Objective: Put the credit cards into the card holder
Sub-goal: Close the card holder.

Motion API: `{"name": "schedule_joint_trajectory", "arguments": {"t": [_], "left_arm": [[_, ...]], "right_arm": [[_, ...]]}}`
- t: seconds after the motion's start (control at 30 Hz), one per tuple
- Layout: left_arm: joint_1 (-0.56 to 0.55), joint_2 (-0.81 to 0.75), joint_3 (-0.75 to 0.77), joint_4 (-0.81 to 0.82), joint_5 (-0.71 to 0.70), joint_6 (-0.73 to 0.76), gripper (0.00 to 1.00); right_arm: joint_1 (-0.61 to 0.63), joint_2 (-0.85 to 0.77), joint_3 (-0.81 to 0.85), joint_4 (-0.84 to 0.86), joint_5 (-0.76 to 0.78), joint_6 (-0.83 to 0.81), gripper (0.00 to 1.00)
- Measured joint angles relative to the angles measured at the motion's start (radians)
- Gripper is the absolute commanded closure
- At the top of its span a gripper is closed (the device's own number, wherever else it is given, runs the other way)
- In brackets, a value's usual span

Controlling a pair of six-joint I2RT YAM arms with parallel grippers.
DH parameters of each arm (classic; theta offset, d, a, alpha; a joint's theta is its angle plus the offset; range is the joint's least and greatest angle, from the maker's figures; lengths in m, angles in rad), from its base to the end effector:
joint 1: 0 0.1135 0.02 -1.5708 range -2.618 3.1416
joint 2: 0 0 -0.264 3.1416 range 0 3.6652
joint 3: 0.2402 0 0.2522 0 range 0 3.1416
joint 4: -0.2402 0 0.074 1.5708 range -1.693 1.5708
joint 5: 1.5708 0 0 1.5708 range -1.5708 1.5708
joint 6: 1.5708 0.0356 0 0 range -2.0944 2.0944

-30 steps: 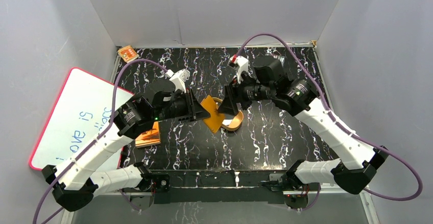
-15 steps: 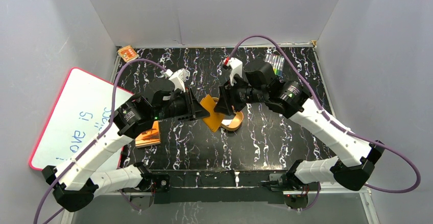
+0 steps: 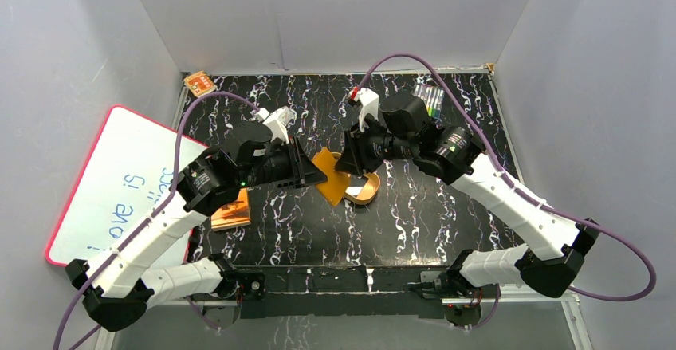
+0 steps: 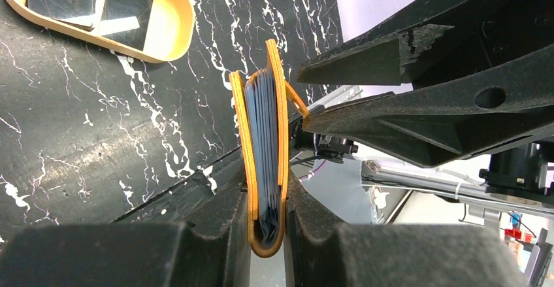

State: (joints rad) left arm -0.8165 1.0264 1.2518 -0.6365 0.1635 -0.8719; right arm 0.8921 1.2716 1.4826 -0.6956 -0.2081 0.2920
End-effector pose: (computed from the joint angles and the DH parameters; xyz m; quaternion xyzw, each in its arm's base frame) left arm 0.1387 -0.1560 0.4090 0.0216 0.8347 -0.4535 0.3117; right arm 0.1609 0.2112 0.4250 -0.3029 0.7976 0.3606 0.3769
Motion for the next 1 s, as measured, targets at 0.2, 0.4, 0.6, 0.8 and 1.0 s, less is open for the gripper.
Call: {"name": "schedule_joint_trajectory", "arguments": {"t": [0.2, 0.4, 0.6, 0.8, 1.0], "left_arm": [[0.003, -0.001, 0.0, 0.0, 0.003, 0.0, 1.0], [0.005, -0.002, 0.0, 0.0, 0.003, 0.0, 1.0], [0.009, -0.002, -0.001, -0.001, 0.003, 0.0, 1.0], [0.01, -0.003, -0.001, 0.0, 0.003, 0.0, 1.0], [0.01, -0.009, -0.002, -0.001, 0.01, 0.0, 1.0]], "right_arm": [[0.0, 0.003, 0.0, 0.009, 0.001, 0.004, 0.75], [0.0, 0.005, 0.0, 0.011, 0.006, 0.006, 0.86], [0.0, 0.005, 0.0, 0.011, 0.013, 0.011, 1.0], [0.0, 0.004, -0.003, 0.018, 0.004, 0.02, 1.0], [0.0, -0.001, -0.028, 0.052, -0.043, 0.042, 1.0]]}}
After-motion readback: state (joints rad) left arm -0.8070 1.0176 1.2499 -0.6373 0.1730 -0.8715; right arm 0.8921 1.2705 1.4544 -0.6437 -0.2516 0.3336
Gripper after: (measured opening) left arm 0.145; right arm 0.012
